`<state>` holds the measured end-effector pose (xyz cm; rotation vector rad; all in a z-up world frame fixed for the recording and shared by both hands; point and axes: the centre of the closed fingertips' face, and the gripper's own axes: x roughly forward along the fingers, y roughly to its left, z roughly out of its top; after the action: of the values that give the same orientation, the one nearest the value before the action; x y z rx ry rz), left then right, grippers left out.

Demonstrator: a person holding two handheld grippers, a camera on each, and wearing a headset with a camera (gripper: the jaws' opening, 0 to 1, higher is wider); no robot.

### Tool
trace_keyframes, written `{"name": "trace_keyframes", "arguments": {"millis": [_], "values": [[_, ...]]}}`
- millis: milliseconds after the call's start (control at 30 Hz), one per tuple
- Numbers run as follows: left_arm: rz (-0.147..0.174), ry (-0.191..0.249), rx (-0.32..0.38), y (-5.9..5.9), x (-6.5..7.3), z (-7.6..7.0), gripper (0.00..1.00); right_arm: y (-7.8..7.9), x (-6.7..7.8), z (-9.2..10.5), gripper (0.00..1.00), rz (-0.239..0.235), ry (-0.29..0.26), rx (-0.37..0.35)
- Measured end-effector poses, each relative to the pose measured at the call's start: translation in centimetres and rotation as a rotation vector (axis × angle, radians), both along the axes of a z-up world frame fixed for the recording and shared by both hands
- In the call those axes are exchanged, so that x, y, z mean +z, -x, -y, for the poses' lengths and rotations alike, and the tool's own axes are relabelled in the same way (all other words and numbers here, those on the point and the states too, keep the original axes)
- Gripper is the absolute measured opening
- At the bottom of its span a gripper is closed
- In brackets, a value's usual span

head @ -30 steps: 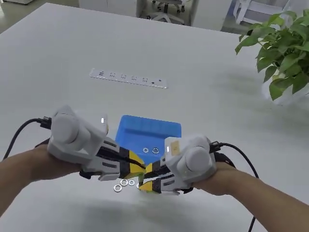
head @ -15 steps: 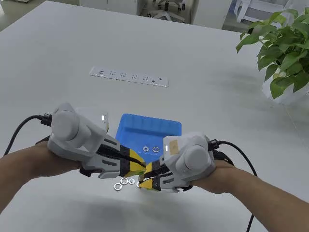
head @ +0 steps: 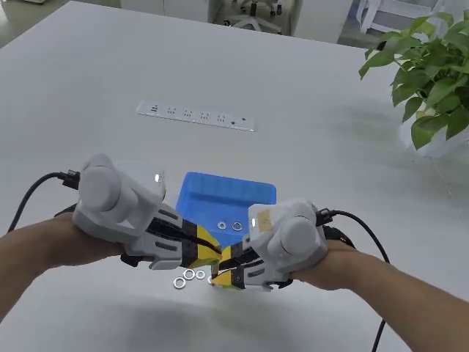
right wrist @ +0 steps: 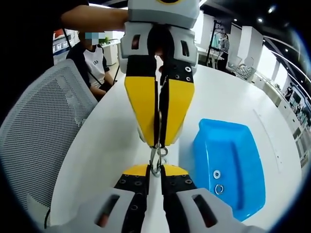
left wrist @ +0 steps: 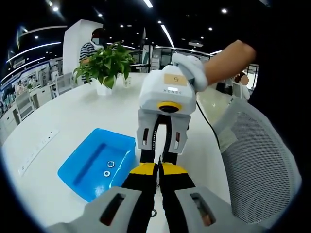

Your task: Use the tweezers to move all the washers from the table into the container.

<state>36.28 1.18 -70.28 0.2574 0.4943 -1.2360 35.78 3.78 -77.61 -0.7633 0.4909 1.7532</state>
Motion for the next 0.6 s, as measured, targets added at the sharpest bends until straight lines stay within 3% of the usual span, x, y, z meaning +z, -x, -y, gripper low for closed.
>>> {"name": "trace_keyframes", "arguments": {"millis": [600], "values": [[0.004,-0.001,-0.003,0.04,0.01,0.06,0.06,0.08,-0.39,-0.27,0.08,-0.018,0.013,-0.005]]}}
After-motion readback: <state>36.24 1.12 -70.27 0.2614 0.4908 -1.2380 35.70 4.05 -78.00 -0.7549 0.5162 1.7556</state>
